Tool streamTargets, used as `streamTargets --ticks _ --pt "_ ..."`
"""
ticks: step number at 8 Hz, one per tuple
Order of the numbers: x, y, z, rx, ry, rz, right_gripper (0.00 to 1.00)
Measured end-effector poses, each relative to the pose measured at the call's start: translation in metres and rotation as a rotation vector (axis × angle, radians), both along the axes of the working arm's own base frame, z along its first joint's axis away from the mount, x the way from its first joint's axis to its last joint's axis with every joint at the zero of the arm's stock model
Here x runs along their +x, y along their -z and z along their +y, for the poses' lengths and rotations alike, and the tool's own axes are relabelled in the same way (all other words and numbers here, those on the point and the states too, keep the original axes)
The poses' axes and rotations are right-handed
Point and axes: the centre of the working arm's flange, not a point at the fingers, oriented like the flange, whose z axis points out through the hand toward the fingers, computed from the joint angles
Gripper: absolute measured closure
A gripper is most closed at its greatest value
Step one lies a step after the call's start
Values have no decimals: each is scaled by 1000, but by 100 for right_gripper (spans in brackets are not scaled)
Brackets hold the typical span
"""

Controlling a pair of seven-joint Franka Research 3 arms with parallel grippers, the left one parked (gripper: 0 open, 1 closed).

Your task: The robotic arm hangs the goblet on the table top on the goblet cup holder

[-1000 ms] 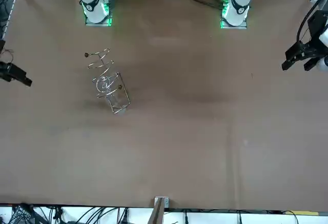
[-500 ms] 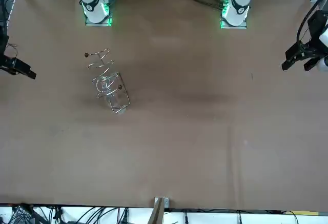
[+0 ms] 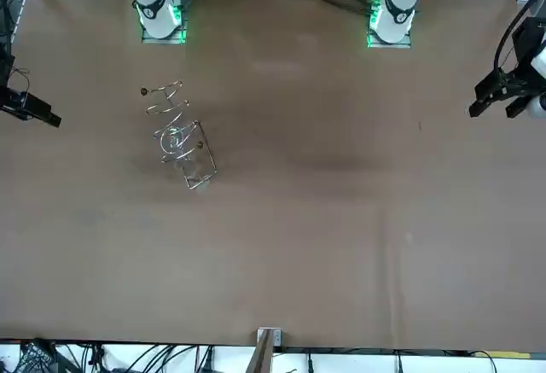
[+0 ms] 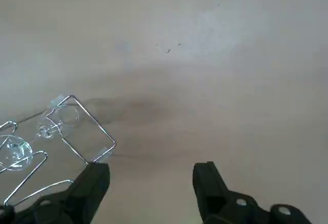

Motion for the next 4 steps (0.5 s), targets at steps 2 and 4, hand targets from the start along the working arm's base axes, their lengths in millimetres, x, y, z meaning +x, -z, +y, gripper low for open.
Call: streamTargets --ticks 2,4 --pt "0 0 1 0 0 3 0" --pt "-1 0 1 1 0 6 0"
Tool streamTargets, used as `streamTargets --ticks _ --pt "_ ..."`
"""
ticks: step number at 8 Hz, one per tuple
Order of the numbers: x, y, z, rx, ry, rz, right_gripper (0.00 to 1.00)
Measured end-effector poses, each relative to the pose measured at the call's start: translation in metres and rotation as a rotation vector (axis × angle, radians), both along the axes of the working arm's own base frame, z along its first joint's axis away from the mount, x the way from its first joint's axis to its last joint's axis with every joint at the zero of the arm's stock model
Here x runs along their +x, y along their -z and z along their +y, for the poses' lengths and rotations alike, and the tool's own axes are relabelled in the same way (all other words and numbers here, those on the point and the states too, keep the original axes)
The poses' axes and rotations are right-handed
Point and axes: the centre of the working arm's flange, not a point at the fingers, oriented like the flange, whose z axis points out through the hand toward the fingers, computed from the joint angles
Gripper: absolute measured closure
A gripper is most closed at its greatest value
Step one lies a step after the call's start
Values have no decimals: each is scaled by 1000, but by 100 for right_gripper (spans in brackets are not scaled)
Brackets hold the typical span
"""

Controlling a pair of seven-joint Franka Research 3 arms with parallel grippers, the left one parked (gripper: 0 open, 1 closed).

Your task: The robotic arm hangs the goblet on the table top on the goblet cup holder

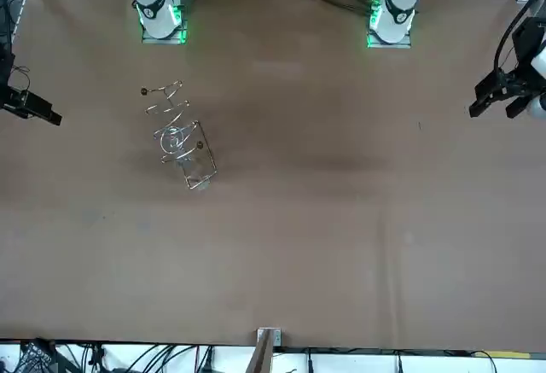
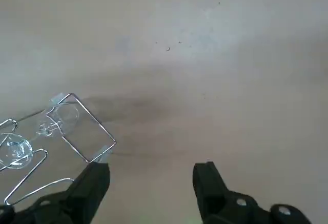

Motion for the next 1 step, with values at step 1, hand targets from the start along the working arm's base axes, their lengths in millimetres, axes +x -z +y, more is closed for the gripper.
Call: streamTargets --ticks 1 --pt "0 -1 0 0 0 -1 0"
